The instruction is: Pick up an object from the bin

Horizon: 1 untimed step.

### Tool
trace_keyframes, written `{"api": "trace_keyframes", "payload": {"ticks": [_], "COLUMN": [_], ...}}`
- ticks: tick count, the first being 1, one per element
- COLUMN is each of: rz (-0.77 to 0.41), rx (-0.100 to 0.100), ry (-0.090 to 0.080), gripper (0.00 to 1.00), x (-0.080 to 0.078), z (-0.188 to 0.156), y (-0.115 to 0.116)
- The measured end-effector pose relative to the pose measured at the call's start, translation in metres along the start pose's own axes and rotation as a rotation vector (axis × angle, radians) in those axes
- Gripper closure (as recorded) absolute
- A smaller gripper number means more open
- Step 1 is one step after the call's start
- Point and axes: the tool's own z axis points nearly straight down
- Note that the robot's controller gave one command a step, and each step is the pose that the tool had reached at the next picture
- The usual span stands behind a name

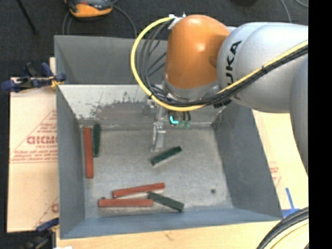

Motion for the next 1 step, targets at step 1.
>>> {"api": "trace_keyframes", "payload": {"ticks": [1], "rz": [0.002], "rx": [-0.001], "ry": [-0.007], "gripper": [0.0], "x": [-0.0015], "z": [-0.0038], "y": [-0.0004]}}
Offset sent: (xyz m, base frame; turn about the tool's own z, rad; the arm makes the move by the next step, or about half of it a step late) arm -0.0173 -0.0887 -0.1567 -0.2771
